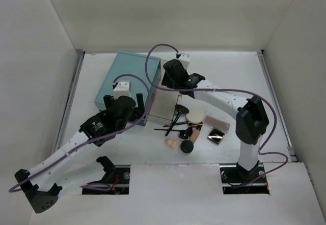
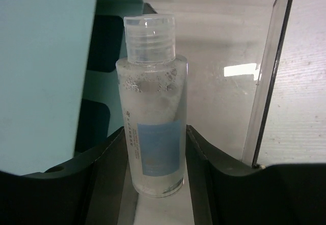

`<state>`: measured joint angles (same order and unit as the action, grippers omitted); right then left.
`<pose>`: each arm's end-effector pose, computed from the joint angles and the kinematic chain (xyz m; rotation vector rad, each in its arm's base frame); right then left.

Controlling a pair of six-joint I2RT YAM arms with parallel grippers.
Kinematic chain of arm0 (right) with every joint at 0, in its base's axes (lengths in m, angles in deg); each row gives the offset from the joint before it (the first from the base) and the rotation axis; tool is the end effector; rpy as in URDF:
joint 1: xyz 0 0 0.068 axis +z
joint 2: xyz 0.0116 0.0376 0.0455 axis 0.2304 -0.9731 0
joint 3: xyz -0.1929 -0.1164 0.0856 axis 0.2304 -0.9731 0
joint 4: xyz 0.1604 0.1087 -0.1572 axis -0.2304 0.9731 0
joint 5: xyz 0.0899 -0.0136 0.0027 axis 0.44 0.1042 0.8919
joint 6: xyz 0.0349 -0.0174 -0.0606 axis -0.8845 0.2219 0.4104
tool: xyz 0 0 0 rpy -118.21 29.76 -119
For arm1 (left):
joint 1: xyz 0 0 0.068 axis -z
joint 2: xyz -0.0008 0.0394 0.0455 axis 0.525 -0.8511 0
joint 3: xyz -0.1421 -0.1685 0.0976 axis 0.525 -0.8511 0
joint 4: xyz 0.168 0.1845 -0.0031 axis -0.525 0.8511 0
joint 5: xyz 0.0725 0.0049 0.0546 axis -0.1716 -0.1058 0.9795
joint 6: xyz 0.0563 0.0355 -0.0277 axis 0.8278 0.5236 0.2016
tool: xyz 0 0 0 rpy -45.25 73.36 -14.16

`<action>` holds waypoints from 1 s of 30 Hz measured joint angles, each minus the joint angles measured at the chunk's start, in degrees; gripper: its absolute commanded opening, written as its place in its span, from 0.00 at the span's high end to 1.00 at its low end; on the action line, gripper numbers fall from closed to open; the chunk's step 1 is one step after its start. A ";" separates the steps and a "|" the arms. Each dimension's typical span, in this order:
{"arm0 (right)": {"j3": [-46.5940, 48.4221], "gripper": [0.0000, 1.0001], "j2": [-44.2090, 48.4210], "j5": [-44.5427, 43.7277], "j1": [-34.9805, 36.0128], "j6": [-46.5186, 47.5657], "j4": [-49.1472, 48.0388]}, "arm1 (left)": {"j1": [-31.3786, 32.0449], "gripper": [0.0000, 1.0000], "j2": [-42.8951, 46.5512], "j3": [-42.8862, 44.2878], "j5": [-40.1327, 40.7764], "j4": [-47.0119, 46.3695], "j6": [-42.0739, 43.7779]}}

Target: Organize the makeup

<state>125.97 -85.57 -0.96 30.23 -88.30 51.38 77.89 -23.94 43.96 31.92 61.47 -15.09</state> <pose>0.3291 0.2771 0.2533 0.2376 2.1668 0.3683 0.1632 -0.1239 0.3051 0.0013 2.0101 -0.2197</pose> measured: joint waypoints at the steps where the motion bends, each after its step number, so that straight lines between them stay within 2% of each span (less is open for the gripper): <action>1: 0.02 0.58 -0.59 0.33 0.00 -0.13 0.31 | 0.42 0.00 0.00 0.00 0.00 0.02 0.00; 5: 0.04 0.34 -1.29 1.27 -0.02 -0.61 1.20 | 2.10 0.00 -0.13 0.00 -0.11 0.02 0.02; 10: 0.20 0.12 -0.24 1.84 -0.02 -0.42 0.85 | 5.73 0.00 -2.69 0.31 0.04 0.00 0.13; 12: 0.20 0.07 0.79 1.92 -0.02 -0.02 0.83 | 7.50 0.00 -4.44 0.79 0.15 0.02 0.37; 17: -1.73 0.05 7.37 2.21 -0.42 1.11 0.52 | 11.98 0.00 -8.48 3.85 0.55 -0.09 1.73; 21: -8.79 0.05 19.28 1.53 -3.06 1.75 -0.66 | 17.20 0.00 -12.81 7.67 0.70 -2.21 4.20; 25: -20.41 0.03 34.60 -2.12 -11.06 1.88 -1.44 | 21.79 0.00 -19.78 11.72 -0.79 -5.75 6.99; 30: -31.67 0.01 48.35 -4.63 -24.06 0.87 1.62 | 23.61 0.00 -31.23 17.86 -7.52 -9.51 9.14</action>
<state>94.30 -37.22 -5.59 6.16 -87.42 53.00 101.49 -55.18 61.81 24.40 51.96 -5.95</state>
